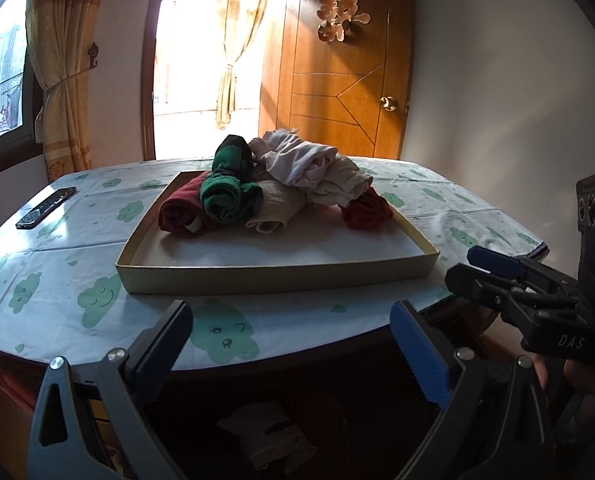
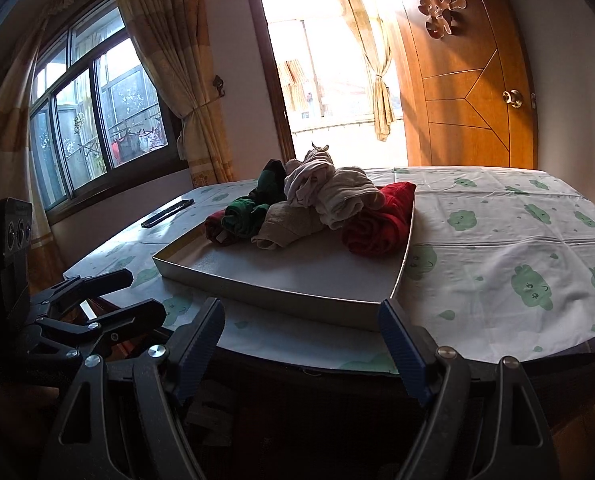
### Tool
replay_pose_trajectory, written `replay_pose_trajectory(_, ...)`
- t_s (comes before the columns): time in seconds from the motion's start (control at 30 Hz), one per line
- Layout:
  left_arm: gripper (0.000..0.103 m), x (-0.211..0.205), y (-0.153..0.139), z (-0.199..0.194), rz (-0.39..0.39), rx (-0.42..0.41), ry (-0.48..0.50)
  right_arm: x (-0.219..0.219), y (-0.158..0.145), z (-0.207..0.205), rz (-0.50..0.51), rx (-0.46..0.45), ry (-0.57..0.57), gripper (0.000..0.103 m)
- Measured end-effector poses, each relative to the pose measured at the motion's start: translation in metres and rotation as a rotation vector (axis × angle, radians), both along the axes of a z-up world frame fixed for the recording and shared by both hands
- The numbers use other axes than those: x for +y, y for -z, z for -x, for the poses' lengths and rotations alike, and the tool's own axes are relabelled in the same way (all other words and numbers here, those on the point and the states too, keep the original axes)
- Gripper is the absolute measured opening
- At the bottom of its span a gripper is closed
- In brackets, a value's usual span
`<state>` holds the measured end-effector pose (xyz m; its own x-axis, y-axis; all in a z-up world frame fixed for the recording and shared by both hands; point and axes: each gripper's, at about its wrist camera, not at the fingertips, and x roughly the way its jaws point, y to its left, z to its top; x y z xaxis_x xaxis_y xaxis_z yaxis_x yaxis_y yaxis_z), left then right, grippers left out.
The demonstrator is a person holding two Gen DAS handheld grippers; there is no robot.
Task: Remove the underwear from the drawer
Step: 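Move both open tools back down into the drawer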
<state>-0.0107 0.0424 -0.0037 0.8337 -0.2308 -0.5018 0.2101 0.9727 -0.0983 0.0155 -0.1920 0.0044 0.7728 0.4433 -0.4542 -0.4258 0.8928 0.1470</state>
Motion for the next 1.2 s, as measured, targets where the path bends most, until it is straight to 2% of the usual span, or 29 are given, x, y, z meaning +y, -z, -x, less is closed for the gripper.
replay_pose_trajectory(0.23, 0.1, 0.001, 0.018, 0.01, -0.006, 0.043, 0.005, -0.01, 0.01, 0.011, 0.006, 0.025, 0.005, 0.081)
replay_pose_trajectory(0.63, 0.1, 0.003, 0.056, 0.01, -0.024, 0.156, 0.018, -0.043, 0.05, 0.024, 0.11, 0.133, 0.027, 0.081)
replay_pose_trajectory(1.03, 0.1, -0.011, 0.073, 0.007, -0.109, 0.244, 0.09, -0.045, 0.089, 0.024, 0.359, 0.291, -0.059, 0.08)
replay_pose_trajectory(1.13, 0.1, -0.014, 0.076, 0.004, -0.12, 0.272, 0.115, -0.044, 0.095, 0.023, 0.409, 0.34, -0.093, 0.065)
replay_pose_trajectory(1.2, 0.1, -0.014, 0.078, 0.002, -0.132, 0.291, 0.123, -0.042, 0.1, 0.021, 0.451, 0.372, -0.113, 0.062)
